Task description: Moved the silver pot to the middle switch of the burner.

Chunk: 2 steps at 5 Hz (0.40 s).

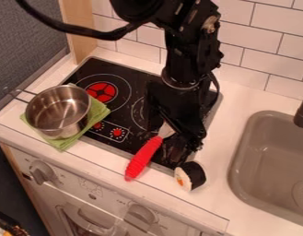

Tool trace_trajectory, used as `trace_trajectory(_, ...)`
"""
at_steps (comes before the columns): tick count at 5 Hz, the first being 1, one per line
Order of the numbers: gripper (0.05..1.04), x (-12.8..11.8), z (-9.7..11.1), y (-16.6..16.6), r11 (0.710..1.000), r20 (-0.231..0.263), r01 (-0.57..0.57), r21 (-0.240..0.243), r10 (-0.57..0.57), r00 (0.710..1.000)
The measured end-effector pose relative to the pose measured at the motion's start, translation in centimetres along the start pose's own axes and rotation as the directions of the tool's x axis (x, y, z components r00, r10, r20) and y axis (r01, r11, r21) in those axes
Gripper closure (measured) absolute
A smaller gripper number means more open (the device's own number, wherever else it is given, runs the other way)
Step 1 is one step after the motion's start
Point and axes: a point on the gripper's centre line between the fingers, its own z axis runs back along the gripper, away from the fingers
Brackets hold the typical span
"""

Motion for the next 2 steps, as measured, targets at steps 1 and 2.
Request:
trace_trajectory(1, 0.083, -0.3, -0.7, -0.1, 1.000, -0.025, -0.008, -0.004, 0.008, 1.000)
trace_trajectory(2, 0.083, -1.1, -0.7, 1.3, 0.988, 0.000, -0.151, 0.035, 0.151, 0.989)
